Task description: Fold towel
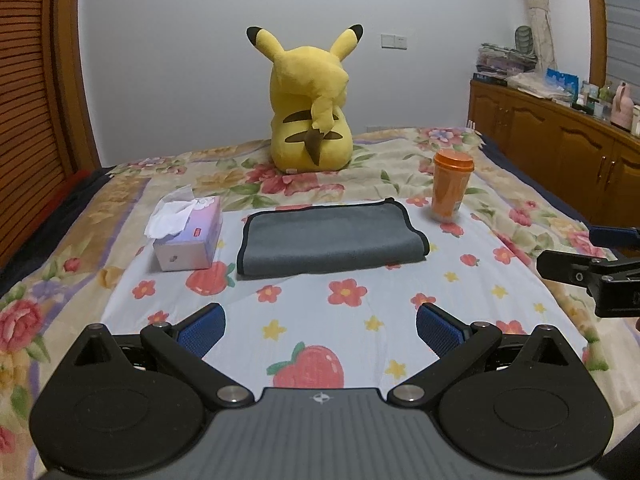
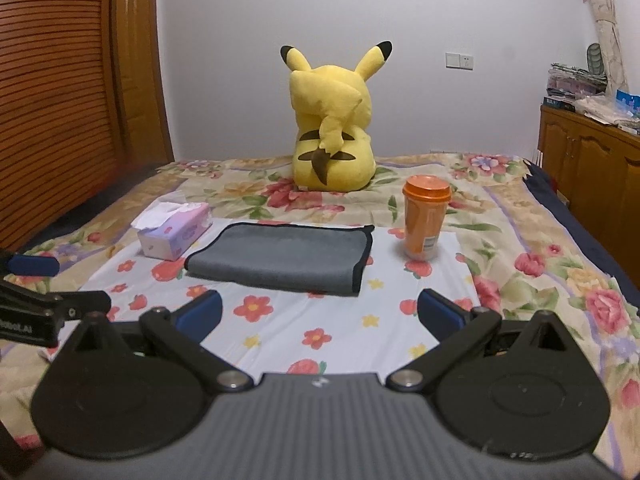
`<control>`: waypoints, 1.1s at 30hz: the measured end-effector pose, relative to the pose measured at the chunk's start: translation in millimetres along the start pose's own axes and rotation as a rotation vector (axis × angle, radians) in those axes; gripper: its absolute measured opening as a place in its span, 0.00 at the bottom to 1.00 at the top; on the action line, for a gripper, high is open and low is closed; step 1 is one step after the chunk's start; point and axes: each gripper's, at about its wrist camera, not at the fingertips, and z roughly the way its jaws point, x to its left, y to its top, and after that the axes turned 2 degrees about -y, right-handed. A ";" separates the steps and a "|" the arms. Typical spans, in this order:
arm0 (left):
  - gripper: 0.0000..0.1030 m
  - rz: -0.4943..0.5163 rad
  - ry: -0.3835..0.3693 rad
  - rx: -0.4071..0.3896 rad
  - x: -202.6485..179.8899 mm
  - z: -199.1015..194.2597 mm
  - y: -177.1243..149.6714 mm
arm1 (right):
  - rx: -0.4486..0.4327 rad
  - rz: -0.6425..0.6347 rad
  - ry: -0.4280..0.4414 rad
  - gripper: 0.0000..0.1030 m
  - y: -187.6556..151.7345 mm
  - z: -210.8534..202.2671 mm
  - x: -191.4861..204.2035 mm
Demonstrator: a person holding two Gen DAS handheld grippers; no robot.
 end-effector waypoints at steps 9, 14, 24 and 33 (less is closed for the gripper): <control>1.00 -0.014 0.003 0.008 -7.4 0.9 -16.5 | -0.013 0.002 -0.015 1.00 -16.1 -11.8 1.7; 1.00 -0.021 0.001 0.014 -12.4 2.6 -23.8 | 0.002 0.013 -0.023 1.00 -29.3 -9.2 -2.3; 1.00 0.005 0.008 0.040 -22.6 9.3 -39.7 | 0.024 -0.016 -0.028 1.00 -46.0 -4.3 -2.1; 1.00 -0.008 0.033 0.016 -19.6 2.1 -40.3 | 0.024 -0.005 -0.034 1.00 -47.2 -7.9 -4.6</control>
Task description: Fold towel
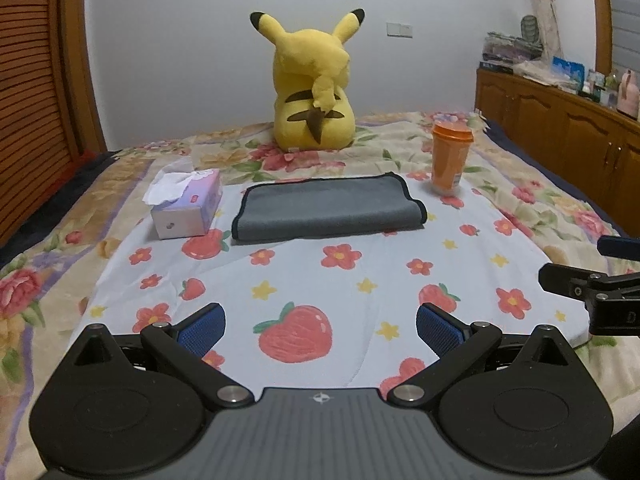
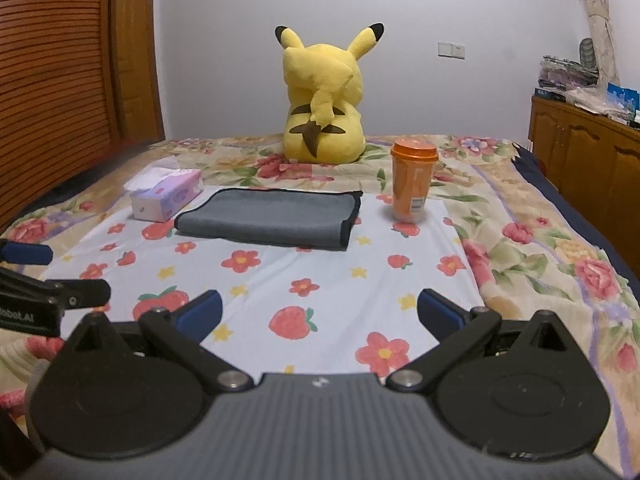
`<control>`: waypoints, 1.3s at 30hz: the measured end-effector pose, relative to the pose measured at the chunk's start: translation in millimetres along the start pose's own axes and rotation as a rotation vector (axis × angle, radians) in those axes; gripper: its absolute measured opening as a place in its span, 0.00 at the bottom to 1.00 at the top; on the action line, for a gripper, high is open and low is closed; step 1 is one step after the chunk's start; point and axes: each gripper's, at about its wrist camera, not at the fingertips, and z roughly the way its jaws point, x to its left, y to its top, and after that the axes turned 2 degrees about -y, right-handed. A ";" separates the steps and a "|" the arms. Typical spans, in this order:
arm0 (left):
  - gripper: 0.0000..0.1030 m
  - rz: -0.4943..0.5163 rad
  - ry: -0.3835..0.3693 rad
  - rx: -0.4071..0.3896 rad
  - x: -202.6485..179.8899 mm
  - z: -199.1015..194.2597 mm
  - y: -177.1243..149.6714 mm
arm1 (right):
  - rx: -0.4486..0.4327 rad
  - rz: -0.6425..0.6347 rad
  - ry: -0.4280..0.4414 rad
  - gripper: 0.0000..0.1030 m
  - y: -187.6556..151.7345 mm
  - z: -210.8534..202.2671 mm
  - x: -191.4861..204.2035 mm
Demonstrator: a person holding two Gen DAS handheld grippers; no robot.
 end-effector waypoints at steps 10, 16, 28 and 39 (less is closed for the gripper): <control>1.00 -0.003 0.009 -0.088 0.9 -13.2 3.6 | -0.040 0.030 -0.005 1.00 0.9 -7.3 -6.6; 1.00 -0.020 0.016 -0.138 3.4 -20.5 6.2 | -0.069 0.038 -0.007 1.00 2.4 -11.1 -9.4; 1.00 0.015 0.027 -0.205 -0.9 -29.8 6.0 | -0.132 0.040 -0.019 1.00 4.3 -19.2 -12.3; 1.00 0.013 0.035 -0.244 -0.5 -36.5 6.9 | -0.194 0.052 -0.041 1.00 6.6 -26.1 -16.6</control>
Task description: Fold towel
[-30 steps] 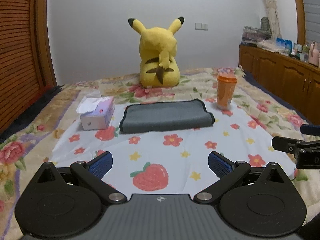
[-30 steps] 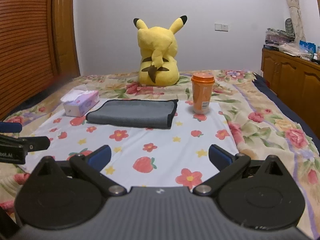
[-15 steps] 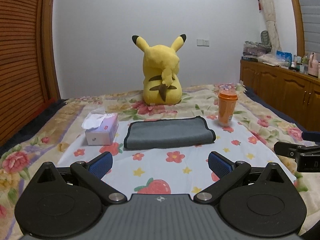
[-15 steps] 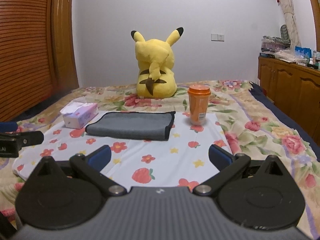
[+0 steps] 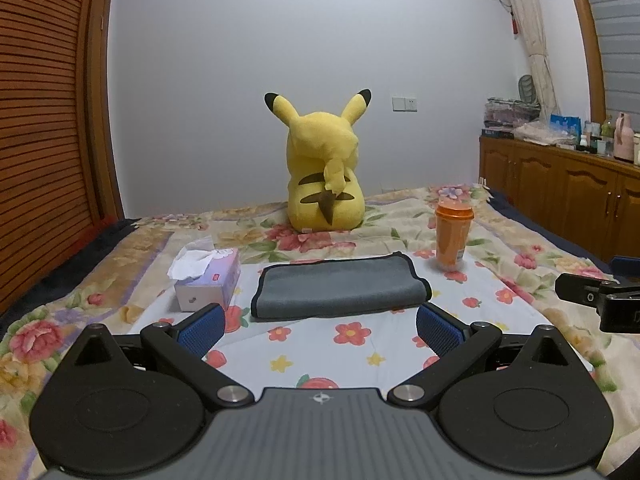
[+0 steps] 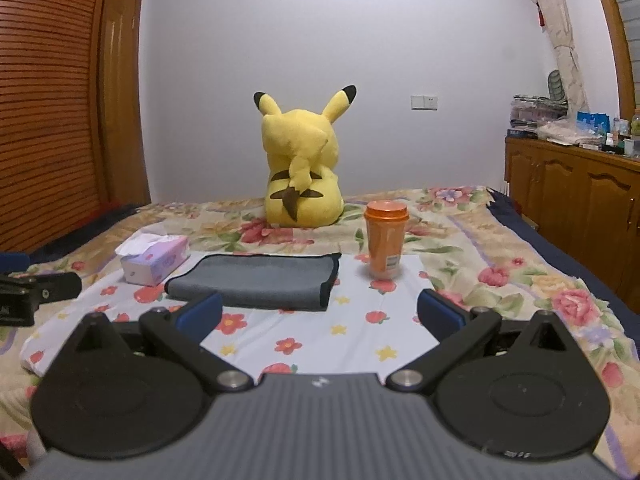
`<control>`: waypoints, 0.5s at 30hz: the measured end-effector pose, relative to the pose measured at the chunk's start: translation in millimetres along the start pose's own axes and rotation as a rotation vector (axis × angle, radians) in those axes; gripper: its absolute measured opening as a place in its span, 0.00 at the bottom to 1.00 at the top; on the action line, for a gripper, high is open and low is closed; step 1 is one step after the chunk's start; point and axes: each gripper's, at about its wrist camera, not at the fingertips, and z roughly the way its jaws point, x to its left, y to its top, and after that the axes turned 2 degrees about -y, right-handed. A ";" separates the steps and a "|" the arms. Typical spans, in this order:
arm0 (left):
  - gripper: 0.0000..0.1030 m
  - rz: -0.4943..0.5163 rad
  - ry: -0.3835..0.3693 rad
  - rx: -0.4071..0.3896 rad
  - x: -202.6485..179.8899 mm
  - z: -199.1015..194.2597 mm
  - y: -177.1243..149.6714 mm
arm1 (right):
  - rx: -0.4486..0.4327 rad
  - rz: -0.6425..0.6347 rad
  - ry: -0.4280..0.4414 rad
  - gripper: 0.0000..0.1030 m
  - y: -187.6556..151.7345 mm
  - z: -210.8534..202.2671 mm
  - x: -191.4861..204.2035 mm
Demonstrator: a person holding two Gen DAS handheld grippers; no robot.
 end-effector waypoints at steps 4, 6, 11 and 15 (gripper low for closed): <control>1.00 0.001 0.000 0.000 0.1 -0.1 0.0 | -0.002 0.000 -0.002 1.00 0.1 0.3 -0.8; 1.00 0.001 0.001 0.000 0.0 -0.1 0.0 | -0.001 0.000 -0.002 1.00 0.0 0.6 -0.7; 1.00 0.001 0.001 0.000 0.0 -0.2 0.0 | -0.002 0.001 -0.002 1.00 -0.2 0.4 -0.5; 1.00 0.002 0.002 0.000 -0.1 -0.1 0.1 | -0.002 0.001 -0.002 1.00 -0.2 0.3 -0.7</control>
